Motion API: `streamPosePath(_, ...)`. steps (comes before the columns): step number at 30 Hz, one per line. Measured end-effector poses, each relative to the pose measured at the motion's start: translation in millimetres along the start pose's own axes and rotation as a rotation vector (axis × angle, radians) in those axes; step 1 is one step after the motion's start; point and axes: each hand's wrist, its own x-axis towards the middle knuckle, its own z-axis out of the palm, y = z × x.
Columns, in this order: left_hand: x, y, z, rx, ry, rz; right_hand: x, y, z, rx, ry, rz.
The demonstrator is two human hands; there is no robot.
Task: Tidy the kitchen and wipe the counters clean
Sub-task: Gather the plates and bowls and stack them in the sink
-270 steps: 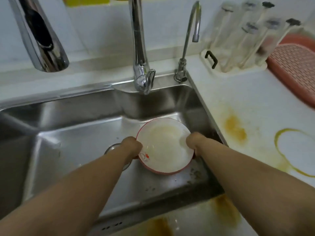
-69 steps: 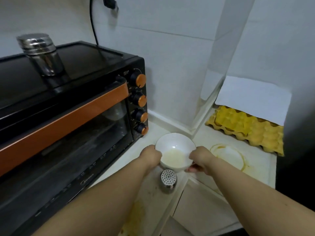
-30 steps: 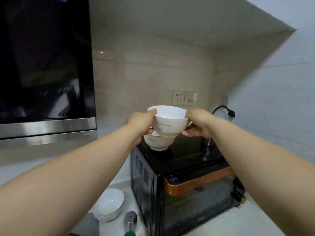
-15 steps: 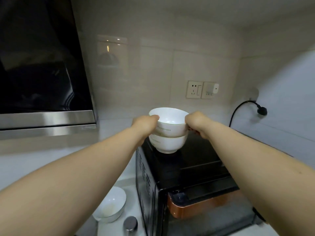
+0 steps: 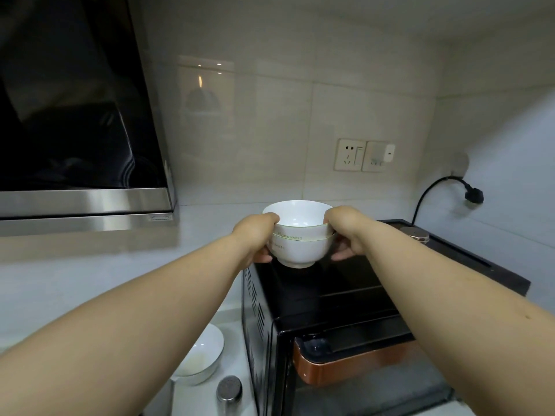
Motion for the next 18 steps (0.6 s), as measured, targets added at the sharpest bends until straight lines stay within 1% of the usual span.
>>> streamPosePath(2,-1,-2,2,-0.052,-0.016,-0.021,0,3,1,0.107,-0.049,0.021)
streamPosePath(4,-2,-2,4,-0.07,-0.004,-0.01,1,4,2,0.162,-0.05,0.019)
streamPosePath(9,-14,3,-4,-0.073,0.052,0.065,-4,-4,6,0.14,-0.061,-0.035)
streamPosePath(14,-46,-4,-47,-0.078,0.127,0.088,-35,-21,35,0.084,-0.145,-0.095)
streamPosePath(18,-86,-23,-104,-0.096,0.197,0.085,-76,-34,87,0.061,-0.24,-0.139)
